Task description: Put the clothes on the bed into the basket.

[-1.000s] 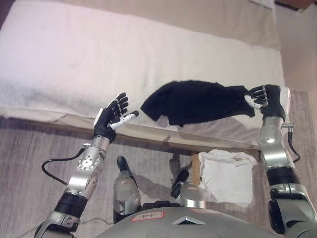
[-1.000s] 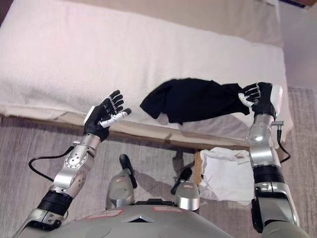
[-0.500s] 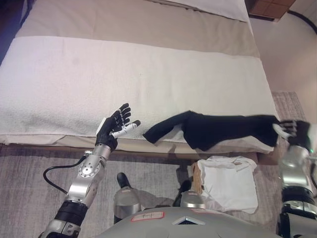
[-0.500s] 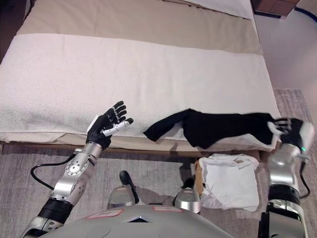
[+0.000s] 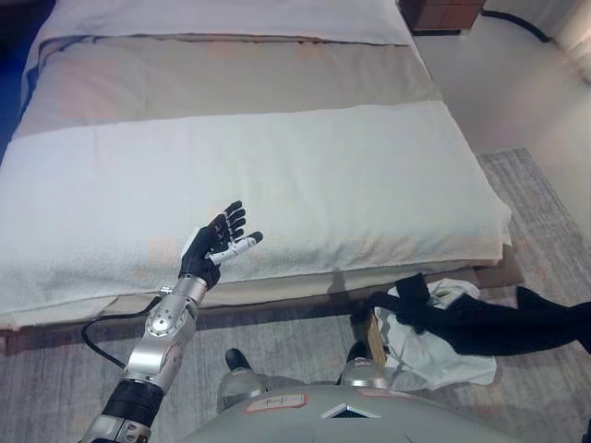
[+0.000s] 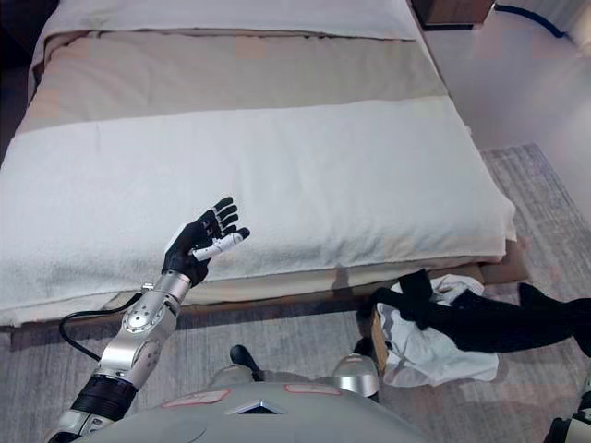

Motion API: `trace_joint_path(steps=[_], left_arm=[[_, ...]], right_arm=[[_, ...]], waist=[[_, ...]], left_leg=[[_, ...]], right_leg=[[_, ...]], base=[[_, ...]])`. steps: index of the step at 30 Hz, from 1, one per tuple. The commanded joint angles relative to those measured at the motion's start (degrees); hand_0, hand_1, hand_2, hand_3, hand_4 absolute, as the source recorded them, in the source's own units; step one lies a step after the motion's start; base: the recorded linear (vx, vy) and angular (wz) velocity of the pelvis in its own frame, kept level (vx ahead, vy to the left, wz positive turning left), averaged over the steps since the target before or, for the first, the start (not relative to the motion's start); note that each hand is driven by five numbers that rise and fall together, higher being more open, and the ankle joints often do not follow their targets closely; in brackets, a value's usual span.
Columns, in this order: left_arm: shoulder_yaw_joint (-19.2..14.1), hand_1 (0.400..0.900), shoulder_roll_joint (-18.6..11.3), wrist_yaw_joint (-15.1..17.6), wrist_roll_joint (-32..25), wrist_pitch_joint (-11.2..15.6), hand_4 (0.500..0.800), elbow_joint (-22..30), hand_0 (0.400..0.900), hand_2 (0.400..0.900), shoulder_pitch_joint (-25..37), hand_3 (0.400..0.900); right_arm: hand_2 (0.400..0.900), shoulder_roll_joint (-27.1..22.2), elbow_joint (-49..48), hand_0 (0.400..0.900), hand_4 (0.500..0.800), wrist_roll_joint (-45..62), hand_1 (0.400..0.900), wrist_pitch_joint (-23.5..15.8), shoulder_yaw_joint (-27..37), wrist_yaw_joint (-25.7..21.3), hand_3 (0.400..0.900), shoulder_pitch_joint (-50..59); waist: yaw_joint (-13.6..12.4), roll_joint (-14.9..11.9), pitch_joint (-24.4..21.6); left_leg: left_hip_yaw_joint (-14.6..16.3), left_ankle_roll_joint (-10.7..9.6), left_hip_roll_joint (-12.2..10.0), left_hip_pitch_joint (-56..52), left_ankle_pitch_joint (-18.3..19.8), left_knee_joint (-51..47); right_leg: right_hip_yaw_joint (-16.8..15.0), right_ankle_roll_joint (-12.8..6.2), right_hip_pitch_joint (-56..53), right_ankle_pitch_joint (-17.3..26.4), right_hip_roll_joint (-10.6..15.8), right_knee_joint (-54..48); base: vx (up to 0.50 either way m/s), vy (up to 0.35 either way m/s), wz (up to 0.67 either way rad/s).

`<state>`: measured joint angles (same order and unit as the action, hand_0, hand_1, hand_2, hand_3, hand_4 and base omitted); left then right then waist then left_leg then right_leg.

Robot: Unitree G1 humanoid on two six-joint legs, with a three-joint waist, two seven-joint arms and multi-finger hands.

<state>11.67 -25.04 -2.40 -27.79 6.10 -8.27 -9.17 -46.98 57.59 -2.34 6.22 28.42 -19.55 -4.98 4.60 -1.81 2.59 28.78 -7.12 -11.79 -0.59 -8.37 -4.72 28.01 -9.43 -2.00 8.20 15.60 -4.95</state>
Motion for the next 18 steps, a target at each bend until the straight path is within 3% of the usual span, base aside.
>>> trace_joint_path(steps=[1, 7, 8, 15, 18], left_arm=[[-3.3, 0.900, 1.7, -0.5, 1.7, 4.3, 0.800, 5.1, 0.900, 0.900, 4.4, 0.900], [-3.5, 0.900, 2.0, -0.1, 1.6, 4.3, 0.800, 4.8, 0.900, 0.900, 4.3, 0.900], [-3.9, 0.900, 2.6, 0.2, 1.8, 4.1, 0.800, 4.7, 0.900, 0.900, 4.1, 0.900], [-5.2, 0.900, 3.5, 0.6, 1.9, 3.9, 0.800, 4.9, 0.900, 0.900, 4.0, 0.900], [-5.3, 0.900, 3.3, 0.5, 2.3, 3.8, 0.800, 5.1, 0.900, 0.900, 3.8, 0.900]], right_arm=[[0.400, -10.7, 0.9, 0.400, 0.500, 1.7, 0.400, -3.5, 4.7, -3.3, 0.400, 3.5], [0.400, -9.0, -3.8, 0.400, 0.500, 1.1, 0.400, -3.6, 2.3, -2.9, 0.400, 4.8], [0.400, -6.9, -11.0, 0.400, 0.500, -1.2, 0.400, -3.3, 1.1, -2.9, 0.400, 5.0], [0.400, 3.7, -28.9, 0.400, 0.500, -4.4, 0.400, -4.0, -0.3, -1.6, 0.400, 3.7], [0.400, 6.6, -31.6, 0.400, 0.500, -5.2, 0.400, -4.4, -0.8, -1.3, 0.400, 3.1]], waist=[[-2.3, -0.5, -0.3], [-2.4, -0.1, -0.4], [-2.3, 0.2, -0.3], [-2.0, 0.3, 0.0], [-2.1, 0.1, 0.0]], left_leg=[[-5.2, -1.5, -2.8, -0.6, 3.6, 2.2], [-4.9, -1.7, -3.1, -0.8, 3.5, 2.3], [-4.7, -1.7, -3.2, -0.9, 3.6, 2.6], [-4.4, -1.5, -3.4, -1.0, 4.0, 3.2], [-4.5, -1.5, -3.5, -1.0, 4.0, 3.1]], right_leg=[[4.6, -3.12, -2.4, -0.9, 0.6, 2.8], [4.1, -2.73, -2.5, -1.0, 0.2, 2.2], [3.8, -2.51, -2.5, -1.2, 0.0, 2.2], [3.0, -1.95, -2.7, -1.8, -0.3, 2.1], [2.8, -1.82, -2.9, -2.1, -0.5, 2.0]], base=[[0.00, 0.000, 0.00], [0.00, -0.017, -0.05], [0.00, -0.017, -0.09], [0.01, -0.009, -0.04], [0.00, 0.000, 0.00]])
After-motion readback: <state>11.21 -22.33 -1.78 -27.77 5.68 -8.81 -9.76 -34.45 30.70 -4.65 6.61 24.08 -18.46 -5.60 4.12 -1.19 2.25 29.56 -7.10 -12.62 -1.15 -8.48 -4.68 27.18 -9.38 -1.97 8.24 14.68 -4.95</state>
